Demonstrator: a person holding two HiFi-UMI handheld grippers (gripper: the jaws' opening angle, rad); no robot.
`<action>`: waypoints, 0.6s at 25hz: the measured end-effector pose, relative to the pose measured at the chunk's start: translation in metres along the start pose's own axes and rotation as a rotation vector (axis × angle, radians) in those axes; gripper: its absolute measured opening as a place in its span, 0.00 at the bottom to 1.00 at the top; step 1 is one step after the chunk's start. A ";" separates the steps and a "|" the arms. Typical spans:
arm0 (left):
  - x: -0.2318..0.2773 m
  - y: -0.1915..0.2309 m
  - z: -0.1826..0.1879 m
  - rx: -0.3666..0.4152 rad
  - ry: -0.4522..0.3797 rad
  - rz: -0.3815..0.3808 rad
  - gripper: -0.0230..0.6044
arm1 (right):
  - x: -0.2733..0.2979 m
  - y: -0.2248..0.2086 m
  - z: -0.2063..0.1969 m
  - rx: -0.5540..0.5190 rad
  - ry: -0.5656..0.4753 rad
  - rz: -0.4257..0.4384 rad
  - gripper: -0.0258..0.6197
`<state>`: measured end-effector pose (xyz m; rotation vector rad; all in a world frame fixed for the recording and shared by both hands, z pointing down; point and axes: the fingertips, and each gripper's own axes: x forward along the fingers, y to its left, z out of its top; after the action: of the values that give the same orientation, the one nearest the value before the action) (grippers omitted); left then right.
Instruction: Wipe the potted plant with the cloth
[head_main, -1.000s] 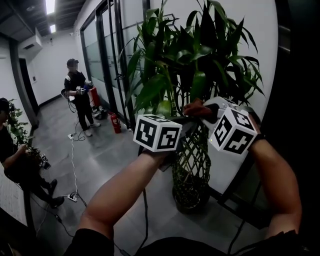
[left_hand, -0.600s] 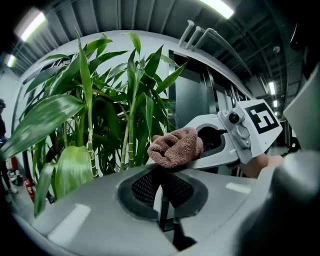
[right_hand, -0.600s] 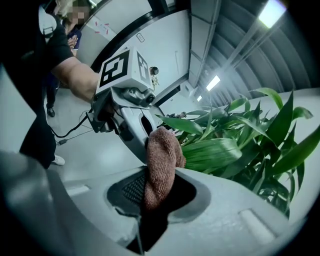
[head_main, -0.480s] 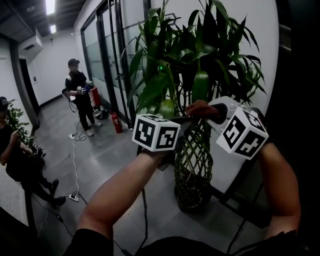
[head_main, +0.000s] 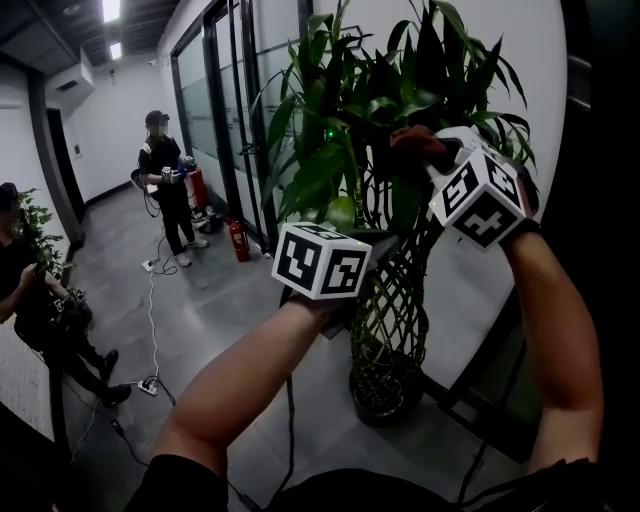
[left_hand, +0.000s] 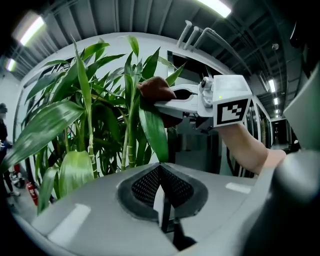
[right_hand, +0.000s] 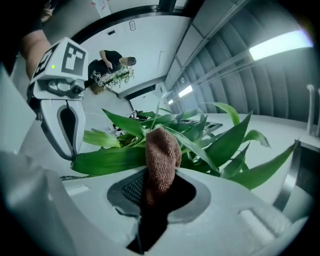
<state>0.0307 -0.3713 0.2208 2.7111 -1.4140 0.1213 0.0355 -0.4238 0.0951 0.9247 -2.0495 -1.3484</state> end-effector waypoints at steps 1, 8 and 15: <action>0.000 0.000 0.001 0.000 -0.002 0.004 0.06 | 0.001 0.006 0.000 -0.015 0.000 0.010 0.15; -0.001 0.004 0.001 -0.006 -0.008 0.031 0.06 | -0.004 0.058 0.000 -0.091 -0.024 0.120 0.15; -0.004 0.002 -0.001 -0.011 -0.011 0.068 0.06 | -0.022 0.114 0.000 -0.080 -0.060 0.291 0.15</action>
<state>0.0269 -0.3687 0.2212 2.6594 -1.5063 0.1024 0.0193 -0.3758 0.1996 0.5324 -2.0631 -1.3011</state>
